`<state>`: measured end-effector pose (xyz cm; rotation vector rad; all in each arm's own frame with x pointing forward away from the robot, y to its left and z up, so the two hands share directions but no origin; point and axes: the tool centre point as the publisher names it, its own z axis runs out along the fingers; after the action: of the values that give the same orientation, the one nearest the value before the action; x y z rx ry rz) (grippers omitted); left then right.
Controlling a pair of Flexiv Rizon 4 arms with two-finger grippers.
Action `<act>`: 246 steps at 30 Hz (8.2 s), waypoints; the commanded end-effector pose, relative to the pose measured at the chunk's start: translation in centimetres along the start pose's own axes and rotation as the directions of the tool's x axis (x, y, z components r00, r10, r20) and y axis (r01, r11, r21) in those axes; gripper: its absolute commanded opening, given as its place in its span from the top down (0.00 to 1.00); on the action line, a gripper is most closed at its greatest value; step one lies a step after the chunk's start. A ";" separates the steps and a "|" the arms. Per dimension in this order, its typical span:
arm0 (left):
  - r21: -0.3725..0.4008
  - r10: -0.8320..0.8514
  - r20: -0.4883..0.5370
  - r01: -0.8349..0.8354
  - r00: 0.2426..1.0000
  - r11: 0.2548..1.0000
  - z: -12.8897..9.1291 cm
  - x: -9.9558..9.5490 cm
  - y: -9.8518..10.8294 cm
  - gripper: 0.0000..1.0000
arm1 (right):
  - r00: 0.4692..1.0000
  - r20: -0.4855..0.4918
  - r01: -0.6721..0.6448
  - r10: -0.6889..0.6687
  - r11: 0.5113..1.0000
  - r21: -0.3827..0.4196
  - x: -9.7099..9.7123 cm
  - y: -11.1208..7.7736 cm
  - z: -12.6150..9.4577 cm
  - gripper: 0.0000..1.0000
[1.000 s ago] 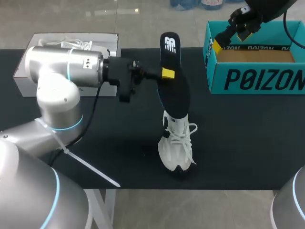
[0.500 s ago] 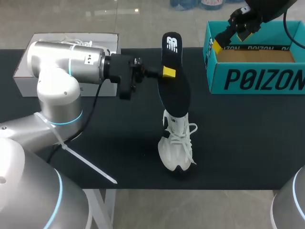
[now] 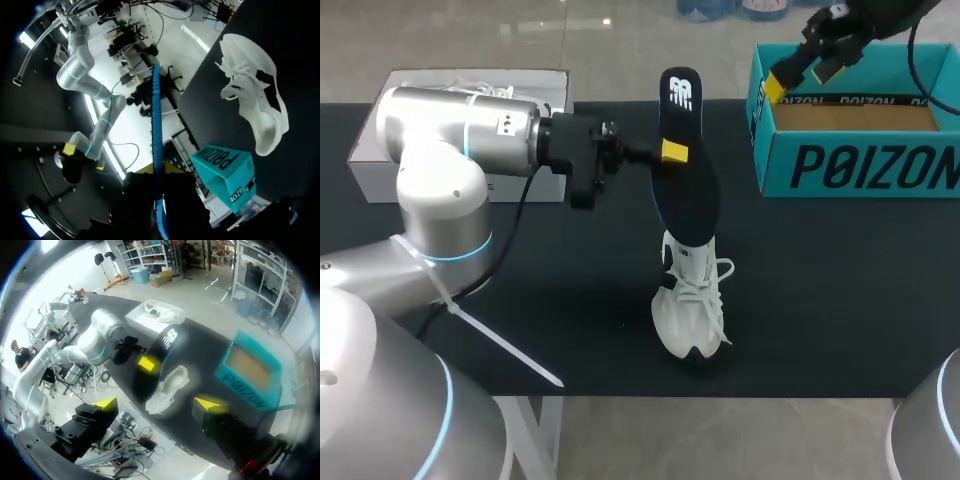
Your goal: Take the shoe out of the shoebox, open the shoe tongue, remove and reinsert the insole, then place the shoe into the shoebox
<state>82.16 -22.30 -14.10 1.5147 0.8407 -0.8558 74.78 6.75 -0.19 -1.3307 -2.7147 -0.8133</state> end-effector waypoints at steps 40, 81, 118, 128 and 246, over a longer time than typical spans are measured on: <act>-0.002 0.002 0.000 -0.002 1.000 1.000 0.1 0.0 0.0 1.00 | 0.744 -0.667 -0.123 -0.041 0.973 -0.197 0.2 0.6 12.3 0.00; -0.002 0.002 0.000 -0.002 1.000 1.000 0.1 0.0 0.0 1.00 | 0.724 -0.690 -0.153 -0.015 0.971 -0.182 1.1 2.1 17.5 0.71; 0.031 -0.281 -0.039 0.282 0.959 0.959 -3.1 -1.7 -0.9 0.00 | 0.738 -0.675 -0.151 -0.006 0.973 -0.174 0.6 1.4 16.6 1.00; 0.032 -0.577 -0.031 0.578 0.816 0.815 -6.9 -0.7 -5.0 0.00 | 0.745 -0.667 -0.153 -0.003 0.972 -0.176 0.2 1.1 16.4 1.00; -0.425 -0.882 -0.465 0.855 0.075 0.297 -20.9 -0.1 -3.6 0.00 | 0.750 -0.661 -0.150 -0.013 0.971 -0.189 -0.3 0.8 14.6 1.00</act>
<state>80.37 -1.17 -13.96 1.0992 2.4921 -1.1383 78.69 13.58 -12.47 -0.9021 -2.0394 -1.3239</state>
